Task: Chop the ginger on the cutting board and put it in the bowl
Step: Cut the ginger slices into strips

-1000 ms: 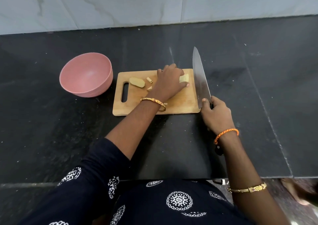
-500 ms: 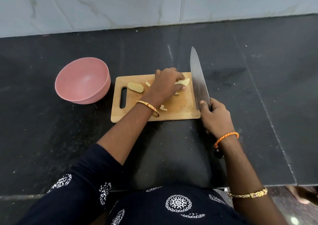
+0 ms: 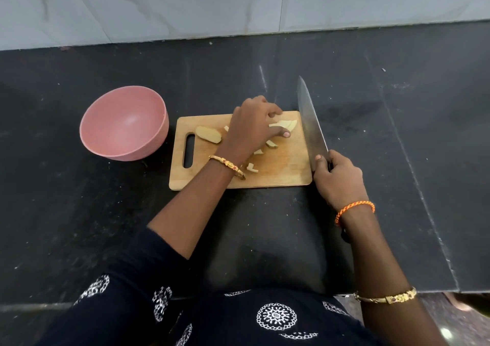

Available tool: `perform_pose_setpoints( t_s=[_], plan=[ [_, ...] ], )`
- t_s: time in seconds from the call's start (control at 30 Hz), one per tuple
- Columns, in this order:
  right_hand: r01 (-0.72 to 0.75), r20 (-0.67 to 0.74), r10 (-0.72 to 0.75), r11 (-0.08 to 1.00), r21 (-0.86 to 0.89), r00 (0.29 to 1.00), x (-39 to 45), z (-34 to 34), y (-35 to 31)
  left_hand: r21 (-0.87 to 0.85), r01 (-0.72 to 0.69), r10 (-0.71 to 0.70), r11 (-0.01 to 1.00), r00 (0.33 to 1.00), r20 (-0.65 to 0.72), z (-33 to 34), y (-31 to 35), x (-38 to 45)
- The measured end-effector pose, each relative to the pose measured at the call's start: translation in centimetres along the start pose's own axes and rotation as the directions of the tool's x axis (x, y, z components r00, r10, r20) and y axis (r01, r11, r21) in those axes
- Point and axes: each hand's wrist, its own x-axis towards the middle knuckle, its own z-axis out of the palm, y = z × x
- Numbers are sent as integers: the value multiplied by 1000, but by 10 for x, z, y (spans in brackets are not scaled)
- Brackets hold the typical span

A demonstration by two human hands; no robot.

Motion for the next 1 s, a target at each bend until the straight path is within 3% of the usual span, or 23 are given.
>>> perform_pose_setpoints(
  t_s=[0.1, 0.4, 0.63, 0.83, 1.0],
  plan=[
    [3, 71, 5, 994, -111, 997, 5, -8, -5, 48, -7, 7, 999, 1000, 2, 1, -4, -7],
    [82, 190, -36, 967, -243, 981, 8, -17, -17, -117, -50, 53, 992, 998, 27, 7, -6, -3],
    [22, 187, 8, 987, -159, 982, 6, -17, -16, -10, -54, 55, 998, 994, 94, 2, 2, 0],
    [-14, 81, 16, 1000, -25, 997, -2, -15, -12, 84, -83, 71, 993, 988, 137, 3, 10, 0],
    [16, 55, -17, 1000, 21, 998, -7, -13, -12, 63, -23, 10, 998, 979, 201, -5, 7, 1]
  ],
)
